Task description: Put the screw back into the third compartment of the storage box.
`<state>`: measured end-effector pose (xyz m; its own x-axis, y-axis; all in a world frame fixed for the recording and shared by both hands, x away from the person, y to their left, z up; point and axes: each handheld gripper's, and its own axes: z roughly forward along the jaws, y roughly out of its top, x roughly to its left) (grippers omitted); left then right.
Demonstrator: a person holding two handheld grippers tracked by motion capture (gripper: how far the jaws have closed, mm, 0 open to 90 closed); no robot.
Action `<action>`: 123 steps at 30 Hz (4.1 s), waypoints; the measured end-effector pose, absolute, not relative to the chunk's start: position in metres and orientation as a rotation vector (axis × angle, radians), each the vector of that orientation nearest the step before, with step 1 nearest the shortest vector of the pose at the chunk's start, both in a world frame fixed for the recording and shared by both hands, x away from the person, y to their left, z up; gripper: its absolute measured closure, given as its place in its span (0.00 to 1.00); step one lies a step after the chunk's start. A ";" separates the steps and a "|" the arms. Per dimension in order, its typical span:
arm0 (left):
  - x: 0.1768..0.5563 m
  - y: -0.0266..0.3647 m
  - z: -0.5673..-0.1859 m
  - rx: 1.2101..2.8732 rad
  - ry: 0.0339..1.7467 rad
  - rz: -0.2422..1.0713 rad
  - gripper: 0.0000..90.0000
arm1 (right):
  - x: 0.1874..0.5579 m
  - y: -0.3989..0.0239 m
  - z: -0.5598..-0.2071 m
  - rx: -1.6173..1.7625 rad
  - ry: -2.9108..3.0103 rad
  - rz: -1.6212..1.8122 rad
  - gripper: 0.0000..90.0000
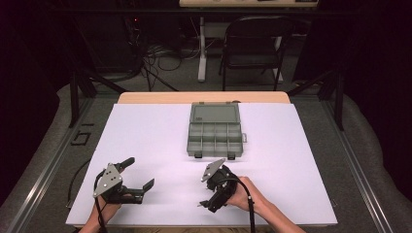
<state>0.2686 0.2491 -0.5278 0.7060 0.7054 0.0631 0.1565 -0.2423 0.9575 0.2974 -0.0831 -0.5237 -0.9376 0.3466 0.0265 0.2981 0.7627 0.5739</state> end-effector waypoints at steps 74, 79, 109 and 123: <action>0.268 0.250 -0.527 1.772 0.687 0.599 0.00 | 0.316 -0.111 -0.508 0.589 2.785 0.897 0.96; 0.269 0.249 -0.527 1.773 0.682 0.605 0.00 | 0.321 -0.117 -0.504 0.634 2.759 0.901 0.96; 0.269 0.249 -0.528 1.769 0.689 0.597 0.00 | 0.359 -0.148 -0.477 0.819 2.624 0.903 0.96; 0.272 0.245 -0.527 1.772 0.688 0.593 0.00 | 0.385 -0.159 -0.461 0.893 2.553 0.908 0.96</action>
<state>0.2715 0.2455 -0.5270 0.7072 0.7047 0.0574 0.1612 -0.2398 0.9574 0.3849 -0.1586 -0.4613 -0.7670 0.6389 -0.0598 0.4578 0.6101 0.6467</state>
